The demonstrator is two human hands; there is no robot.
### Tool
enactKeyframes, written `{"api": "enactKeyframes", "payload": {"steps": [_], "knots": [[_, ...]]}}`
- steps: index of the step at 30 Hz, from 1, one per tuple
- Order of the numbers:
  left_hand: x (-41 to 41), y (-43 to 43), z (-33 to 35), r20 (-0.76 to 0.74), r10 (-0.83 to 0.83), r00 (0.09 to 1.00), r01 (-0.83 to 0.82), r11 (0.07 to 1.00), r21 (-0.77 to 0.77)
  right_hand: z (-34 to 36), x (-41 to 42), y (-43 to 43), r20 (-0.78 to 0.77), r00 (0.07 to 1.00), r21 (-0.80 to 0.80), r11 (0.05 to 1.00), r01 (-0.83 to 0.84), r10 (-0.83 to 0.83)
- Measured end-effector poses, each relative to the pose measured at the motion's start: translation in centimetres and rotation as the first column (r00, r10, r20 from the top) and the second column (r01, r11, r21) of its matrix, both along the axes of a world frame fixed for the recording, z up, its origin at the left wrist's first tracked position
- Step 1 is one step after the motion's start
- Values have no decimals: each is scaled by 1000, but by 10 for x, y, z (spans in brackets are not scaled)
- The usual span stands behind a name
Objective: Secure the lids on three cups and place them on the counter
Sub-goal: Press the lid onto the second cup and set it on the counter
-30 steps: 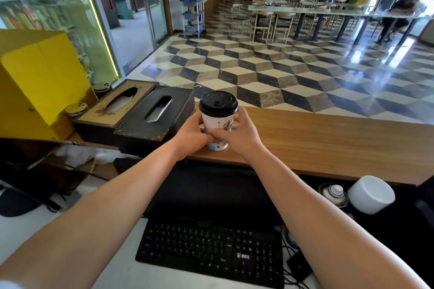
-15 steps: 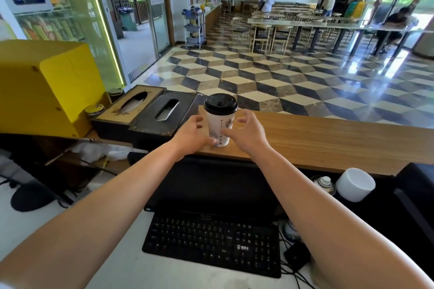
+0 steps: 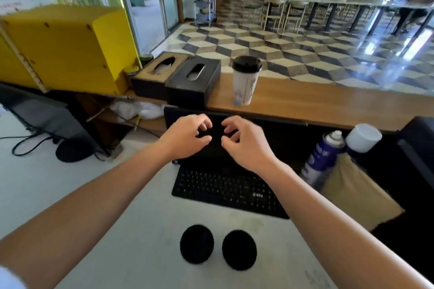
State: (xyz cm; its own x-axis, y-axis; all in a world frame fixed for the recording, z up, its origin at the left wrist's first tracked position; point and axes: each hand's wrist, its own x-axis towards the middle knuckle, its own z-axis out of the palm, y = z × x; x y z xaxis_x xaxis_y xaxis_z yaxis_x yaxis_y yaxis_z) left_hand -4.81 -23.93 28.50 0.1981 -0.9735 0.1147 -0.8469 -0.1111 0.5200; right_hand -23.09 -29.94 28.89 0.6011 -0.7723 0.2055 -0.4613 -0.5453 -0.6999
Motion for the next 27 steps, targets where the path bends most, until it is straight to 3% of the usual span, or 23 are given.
{"api": "enactKeyframes", "payload": {"steps": [4,11,16,18,22,27], "knots": [[8,53,-78,-8,-18,1000,19,976,215,-65,-5,58,-267,958,114,991,-72,100],[30,144,-215,-111,-21,994,79,828,555,-132,-9,137,-501,864,254,963,92,50],[21,177,-274,-288,18,957,156,808,568,-153,12,161,-572,820,228,961,159,0],[15,183,-296,-221,-7,975,139,793,593,-164,22,166,-591,806,242,948,206,-24],[8,191,-326,62,-200,978,117,768,630,-185,33,172,-593,801,232,937,261,-76],[-5,189,-342,44,-100,994,60,838,543,-197,37,183,-520,832,211,914,346,-194]]}}
